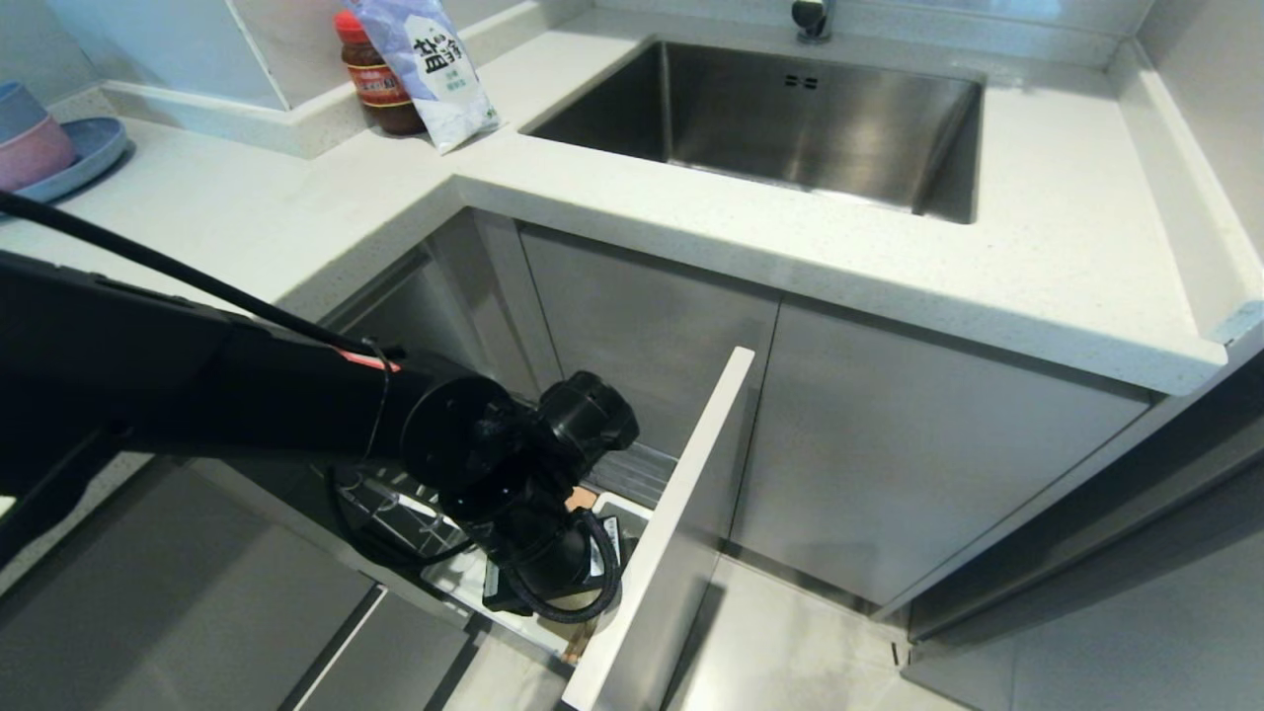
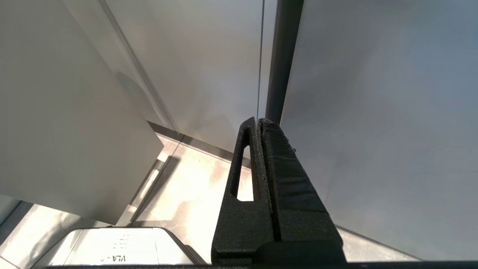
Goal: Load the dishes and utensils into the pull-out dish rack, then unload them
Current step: Take the fork out of the cupboard
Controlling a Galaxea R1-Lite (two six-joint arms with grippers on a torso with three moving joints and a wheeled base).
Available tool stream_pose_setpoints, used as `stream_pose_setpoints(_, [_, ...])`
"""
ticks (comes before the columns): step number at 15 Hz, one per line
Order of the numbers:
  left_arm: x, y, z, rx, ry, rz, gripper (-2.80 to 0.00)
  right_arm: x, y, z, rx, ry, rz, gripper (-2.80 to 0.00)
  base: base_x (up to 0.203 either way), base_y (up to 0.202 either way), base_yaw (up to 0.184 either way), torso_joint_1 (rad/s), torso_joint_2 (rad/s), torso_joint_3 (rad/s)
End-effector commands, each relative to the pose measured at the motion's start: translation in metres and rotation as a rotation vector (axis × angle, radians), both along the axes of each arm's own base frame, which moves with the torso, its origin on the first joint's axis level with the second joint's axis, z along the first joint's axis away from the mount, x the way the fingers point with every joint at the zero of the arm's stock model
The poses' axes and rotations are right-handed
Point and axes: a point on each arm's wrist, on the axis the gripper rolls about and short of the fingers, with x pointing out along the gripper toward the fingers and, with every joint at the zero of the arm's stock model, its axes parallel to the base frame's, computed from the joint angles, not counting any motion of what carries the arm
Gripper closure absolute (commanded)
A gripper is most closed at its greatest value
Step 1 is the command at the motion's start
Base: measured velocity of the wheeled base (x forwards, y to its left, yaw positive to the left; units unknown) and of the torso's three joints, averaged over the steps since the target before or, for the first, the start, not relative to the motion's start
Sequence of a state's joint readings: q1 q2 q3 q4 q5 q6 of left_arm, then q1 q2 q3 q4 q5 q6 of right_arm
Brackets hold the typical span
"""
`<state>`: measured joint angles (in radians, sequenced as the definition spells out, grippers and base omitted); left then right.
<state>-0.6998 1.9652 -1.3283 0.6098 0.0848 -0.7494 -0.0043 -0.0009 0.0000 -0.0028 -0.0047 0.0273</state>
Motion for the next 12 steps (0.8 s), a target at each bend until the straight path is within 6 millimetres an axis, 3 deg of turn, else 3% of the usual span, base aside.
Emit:
stream_pose_setpoints(1, [0.003, -0.001, -0.008, 0.023, 0.016, 0.004, -2.80, 0.000, 0.000, 0.000, 0.000, -0.001, 0.000, 0.00, 0.000, 0.000, 0.000, 0.000, 0.00, 0.000])
stream_pose_setpoints(12, [0.015, 0.015, -0.015, 0.209, -0.056, 0.059, -2.80, 0.000, 0.000, 0.000, 0.000, -0.001, 0.001, 0.00, 0.000, 0.000, 0.000, 0.000, 0.00, 0.000])
